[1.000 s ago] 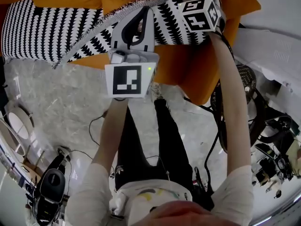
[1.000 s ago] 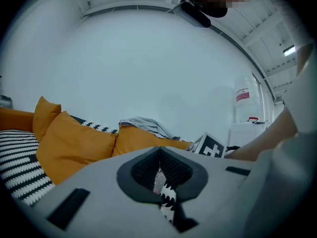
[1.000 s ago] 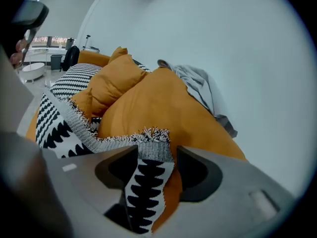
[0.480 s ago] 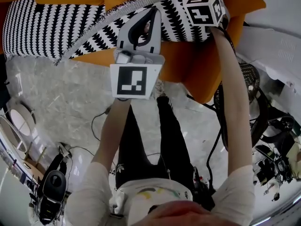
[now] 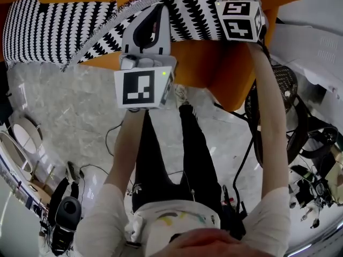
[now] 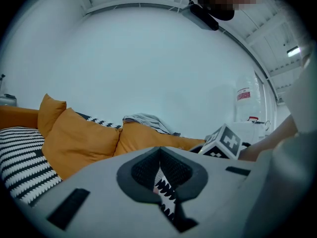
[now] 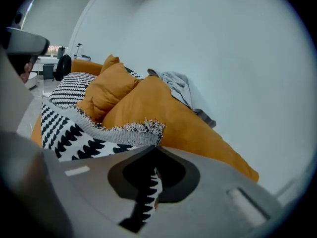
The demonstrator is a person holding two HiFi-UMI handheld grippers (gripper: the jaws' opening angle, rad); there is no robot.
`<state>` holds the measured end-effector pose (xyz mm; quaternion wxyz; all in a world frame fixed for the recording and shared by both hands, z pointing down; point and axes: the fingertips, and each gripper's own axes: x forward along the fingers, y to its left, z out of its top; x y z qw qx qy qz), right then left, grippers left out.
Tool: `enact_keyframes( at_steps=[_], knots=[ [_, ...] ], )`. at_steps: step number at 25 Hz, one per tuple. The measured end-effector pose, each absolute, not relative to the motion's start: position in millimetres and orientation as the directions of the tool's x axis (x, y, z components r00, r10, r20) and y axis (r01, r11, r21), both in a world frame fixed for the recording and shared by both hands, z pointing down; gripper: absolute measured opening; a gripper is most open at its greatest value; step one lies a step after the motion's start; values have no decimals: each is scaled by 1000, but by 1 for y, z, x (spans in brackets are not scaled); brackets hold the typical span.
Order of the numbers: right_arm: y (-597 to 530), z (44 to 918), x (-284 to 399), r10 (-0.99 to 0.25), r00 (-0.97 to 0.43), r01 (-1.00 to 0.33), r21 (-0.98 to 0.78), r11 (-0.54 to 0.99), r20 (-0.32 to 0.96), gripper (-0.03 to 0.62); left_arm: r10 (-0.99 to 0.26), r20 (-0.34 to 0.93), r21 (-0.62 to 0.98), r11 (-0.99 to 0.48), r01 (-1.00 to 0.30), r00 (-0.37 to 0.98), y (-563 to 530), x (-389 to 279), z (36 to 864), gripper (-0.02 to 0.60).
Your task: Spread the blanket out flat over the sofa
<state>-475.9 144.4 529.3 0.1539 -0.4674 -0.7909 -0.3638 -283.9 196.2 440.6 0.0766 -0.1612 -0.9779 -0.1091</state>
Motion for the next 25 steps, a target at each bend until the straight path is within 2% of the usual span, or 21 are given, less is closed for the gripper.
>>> enact_keyframes(
  at_steps=[8, 15, 19, 25],
  knots=[
    [65, 488, -436, 676, -538, 841, 377, 388, 503, 8, 308, 177, 144, 931, 334, -935, 177, -263, 423, 15],
    [6, 461, -369, 700, -570, 818, 374, 436, 430, 8, 307, 140, 143, 935, 326, -941, 155, -223, 406, 15],
    [-45, 457, -319, 675, -615, 787, 372, 492, 408, 8, 241, 146, 134, 956, 260, -960, 124, -202, 407, 15],
    [-108, 478, -242, 624, -602, 798, 398, 452, 498, 8, 120, 172, 101, 985, 139, -978, 68, -182, 400, 15]
  ],
)
